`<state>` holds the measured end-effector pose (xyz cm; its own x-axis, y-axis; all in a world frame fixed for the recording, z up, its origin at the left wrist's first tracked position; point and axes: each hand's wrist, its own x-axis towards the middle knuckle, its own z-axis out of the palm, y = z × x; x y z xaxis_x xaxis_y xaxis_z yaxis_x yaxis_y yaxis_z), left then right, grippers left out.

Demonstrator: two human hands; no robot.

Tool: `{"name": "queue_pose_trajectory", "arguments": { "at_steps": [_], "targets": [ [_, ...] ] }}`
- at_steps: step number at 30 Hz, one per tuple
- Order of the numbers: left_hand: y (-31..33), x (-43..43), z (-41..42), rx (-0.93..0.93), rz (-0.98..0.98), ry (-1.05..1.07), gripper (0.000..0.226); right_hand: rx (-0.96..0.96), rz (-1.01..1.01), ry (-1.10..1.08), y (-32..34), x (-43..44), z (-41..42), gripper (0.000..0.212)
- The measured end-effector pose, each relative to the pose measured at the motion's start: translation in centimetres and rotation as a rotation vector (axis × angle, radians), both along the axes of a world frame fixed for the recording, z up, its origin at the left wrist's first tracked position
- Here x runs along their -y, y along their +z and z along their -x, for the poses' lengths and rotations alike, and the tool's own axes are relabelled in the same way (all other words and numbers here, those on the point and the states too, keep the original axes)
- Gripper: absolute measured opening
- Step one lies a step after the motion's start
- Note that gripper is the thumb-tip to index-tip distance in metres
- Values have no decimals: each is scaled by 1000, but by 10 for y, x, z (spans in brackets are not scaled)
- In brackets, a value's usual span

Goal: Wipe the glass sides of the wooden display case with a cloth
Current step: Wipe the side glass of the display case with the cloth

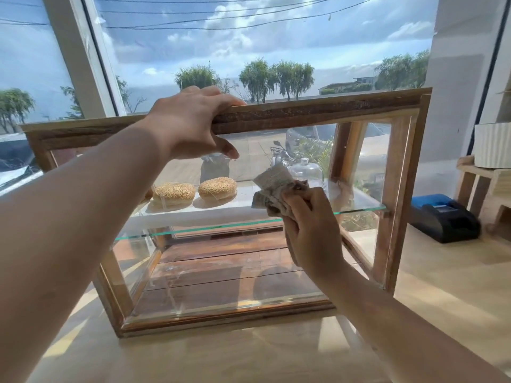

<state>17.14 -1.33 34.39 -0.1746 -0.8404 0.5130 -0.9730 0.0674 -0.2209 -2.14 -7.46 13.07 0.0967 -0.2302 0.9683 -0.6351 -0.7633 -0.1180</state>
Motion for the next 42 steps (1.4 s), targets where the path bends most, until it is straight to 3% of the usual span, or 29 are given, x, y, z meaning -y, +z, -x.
{"name": "queue_pose_trajectory", "arguments": {
  "at_steps": [3,6,10,15,19,23,31,35,42],
  "targets": [
    [0,-1,0,14,-5,15,83,-112,24,11,-1,-12,-47,21],
    [0,-1,0,5,-15,17,84,-168,102,-6,-2,-6,-44,21],
    [0,-2,0,8,-18,14,83,-262,155,-50,2,5,0,14],
    [0,1,-1,15,-9,12,84,-215,70,-199,7,21,88,18],
    [0,2,-4,15,0,14,85,-160,-63,-354,-3,27,141,39],
    [-1,2,-4,21,14,-1,84,-251,-34,-358,1,34,160,41],
    [-1,4,-6,8,17,-33,82,25,162,-324,77,50,137,23],
    [-1,6,-8,8,28,-35,82,119,191,-296,77,54,123,21],
    [-1,5,-6,-18,22,-39,82,64,218,-245,74,53,112,22]
  ]
}}
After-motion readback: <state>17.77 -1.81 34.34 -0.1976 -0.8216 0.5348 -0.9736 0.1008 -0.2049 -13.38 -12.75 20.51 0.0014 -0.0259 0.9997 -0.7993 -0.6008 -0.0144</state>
